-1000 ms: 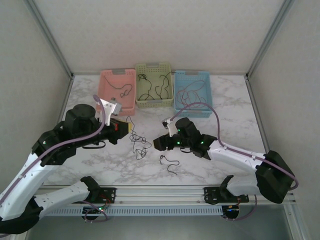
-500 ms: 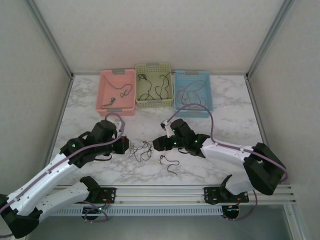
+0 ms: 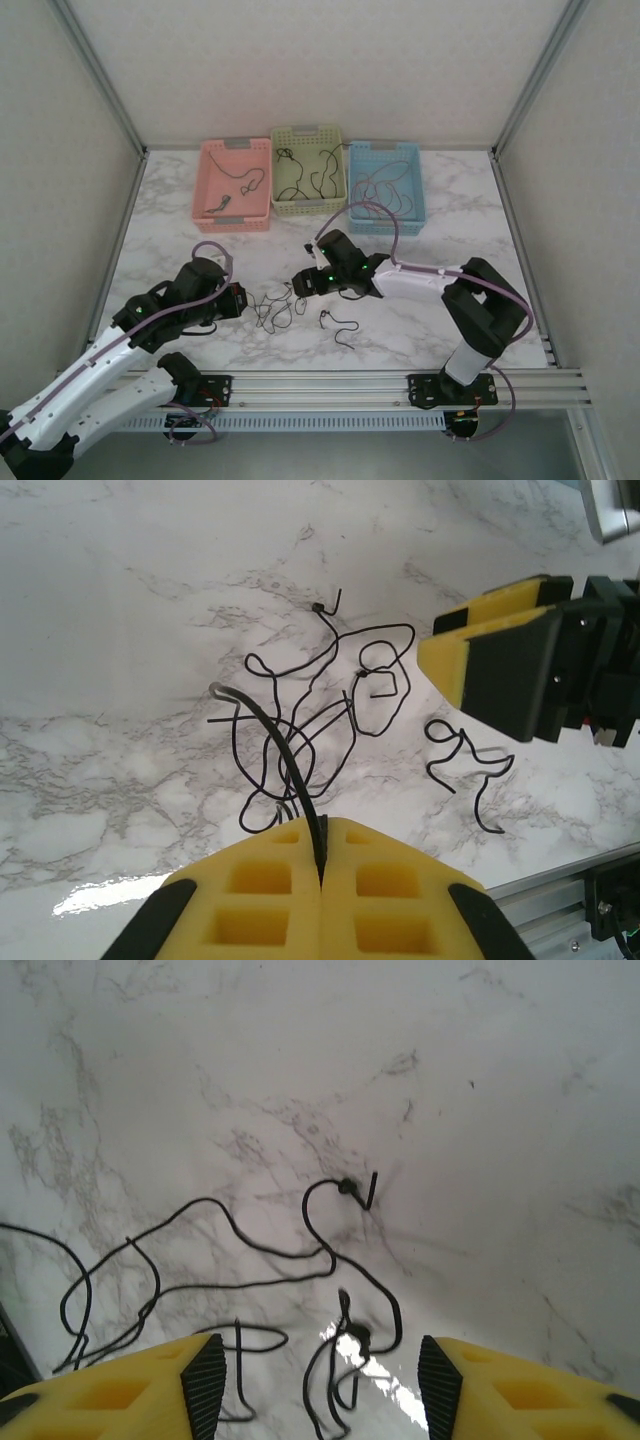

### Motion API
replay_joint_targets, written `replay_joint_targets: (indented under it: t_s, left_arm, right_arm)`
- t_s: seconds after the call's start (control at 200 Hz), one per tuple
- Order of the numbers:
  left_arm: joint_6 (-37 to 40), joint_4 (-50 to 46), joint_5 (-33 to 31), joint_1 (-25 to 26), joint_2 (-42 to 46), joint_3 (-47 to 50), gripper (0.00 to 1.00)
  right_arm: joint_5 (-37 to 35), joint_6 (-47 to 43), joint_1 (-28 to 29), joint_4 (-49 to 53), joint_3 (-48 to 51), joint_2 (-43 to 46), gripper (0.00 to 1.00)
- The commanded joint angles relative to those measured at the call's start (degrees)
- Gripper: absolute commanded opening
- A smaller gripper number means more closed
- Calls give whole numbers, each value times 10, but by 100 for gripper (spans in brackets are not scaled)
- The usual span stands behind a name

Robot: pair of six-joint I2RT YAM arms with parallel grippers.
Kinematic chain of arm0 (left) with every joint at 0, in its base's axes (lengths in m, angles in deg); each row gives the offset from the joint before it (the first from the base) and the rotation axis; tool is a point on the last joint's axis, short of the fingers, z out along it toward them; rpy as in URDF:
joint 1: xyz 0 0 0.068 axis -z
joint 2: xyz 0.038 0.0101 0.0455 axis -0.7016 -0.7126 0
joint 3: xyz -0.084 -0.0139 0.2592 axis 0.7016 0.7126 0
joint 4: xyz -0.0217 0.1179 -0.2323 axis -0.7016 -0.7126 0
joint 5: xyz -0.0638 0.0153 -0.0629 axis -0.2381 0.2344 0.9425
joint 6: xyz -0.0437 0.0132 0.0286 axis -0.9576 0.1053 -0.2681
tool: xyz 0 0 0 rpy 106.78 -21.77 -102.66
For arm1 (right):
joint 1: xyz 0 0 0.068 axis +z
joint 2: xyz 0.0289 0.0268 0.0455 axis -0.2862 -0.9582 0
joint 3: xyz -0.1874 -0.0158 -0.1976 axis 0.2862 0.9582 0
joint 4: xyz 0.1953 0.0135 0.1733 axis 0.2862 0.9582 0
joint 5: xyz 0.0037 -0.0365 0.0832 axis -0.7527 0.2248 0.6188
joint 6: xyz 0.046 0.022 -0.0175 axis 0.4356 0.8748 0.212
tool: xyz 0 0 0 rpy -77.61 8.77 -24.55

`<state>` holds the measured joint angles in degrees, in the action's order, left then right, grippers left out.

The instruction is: Untangle the cables

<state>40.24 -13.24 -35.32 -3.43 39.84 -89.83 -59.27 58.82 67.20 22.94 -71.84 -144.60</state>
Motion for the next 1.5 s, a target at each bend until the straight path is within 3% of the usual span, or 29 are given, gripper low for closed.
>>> replay_joint_targets:
  t_s: [0.0,0.571,0.741,1.006,1.116,1.266,1.386,1.497]
  left_arm:
    - [-10,-1,-10,-6,6,2,0]
    - [-9,-1,-10,-6,12,2,0]
    - [-9,-1,-10,-6,12,3,0]
    - [-12,-4,-16,-6,14,0,0]
    - [-14,-18,-31,-6,24,-10,0]
    - [0,-93,-87,-6,39,-89,0]
    - [33,-211,-191,-6,42,-212,0]
    - [55,-260,-235,-6,59,-290,0]
  right_arm:
    - [-2,0,6,13,-22,-24,55]
    - [-21,10,5,27,-62,-82,40]
    - [-21,10,4,25,-68,-90,31]
    - [-42,12,3,21,-64,-78,0]
    - [-76,7,-8,33,-50,-37,0]
    - [-93,10,-74,64,0,66,0]
    - [-93,24,-200,94,68,175,0]
    - [-77,23,-304,108,123,249,0]
